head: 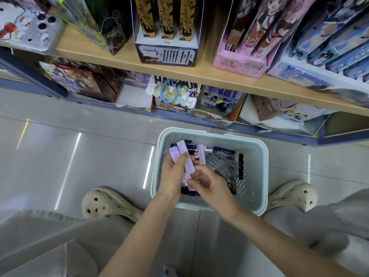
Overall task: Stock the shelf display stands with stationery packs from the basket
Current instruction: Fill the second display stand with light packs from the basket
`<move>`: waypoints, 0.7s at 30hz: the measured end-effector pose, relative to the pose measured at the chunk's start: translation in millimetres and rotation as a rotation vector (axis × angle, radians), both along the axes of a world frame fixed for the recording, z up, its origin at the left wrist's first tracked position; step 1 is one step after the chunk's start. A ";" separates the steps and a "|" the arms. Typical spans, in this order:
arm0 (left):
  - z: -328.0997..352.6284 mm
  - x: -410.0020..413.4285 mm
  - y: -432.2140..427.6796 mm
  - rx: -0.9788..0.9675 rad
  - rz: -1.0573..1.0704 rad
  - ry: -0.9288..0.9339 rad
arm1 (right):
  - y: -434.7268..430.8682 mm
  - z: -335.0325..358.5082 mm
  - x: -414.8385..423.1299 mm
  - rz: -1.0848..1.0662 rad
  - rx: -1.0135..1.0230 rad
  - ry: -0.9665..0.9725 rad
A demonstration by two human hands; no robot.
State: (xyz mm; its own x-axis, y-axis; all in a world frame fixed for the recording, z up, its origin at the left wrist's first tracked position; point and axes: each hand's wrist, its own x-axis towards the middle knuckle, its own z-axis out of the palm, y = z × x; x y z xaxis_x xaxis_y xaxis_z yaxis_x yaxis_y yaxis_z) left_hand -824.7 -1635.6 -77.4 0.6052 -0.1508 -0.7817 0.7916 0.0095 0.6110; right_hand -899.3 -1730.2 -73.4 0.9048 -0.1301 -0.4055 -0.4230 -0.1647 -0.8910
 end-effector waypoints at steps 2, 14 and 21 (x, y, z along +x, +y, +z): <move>0.6 1.7 2.7 0.039 -0.049 -0.062 | -10.5 -9.3 -2.8 0.021 -0.024 0.002; -5.5 5.6 14.5 0.102 -0.086 -0.140 | -48.3 -87.6 -9.5 0.501 -0.346 0.334; -3.6 2.7 16.2 0.133 -0.044 -0.113 | -49.0 -83.9 -0.2 0.626 -0.446 0.351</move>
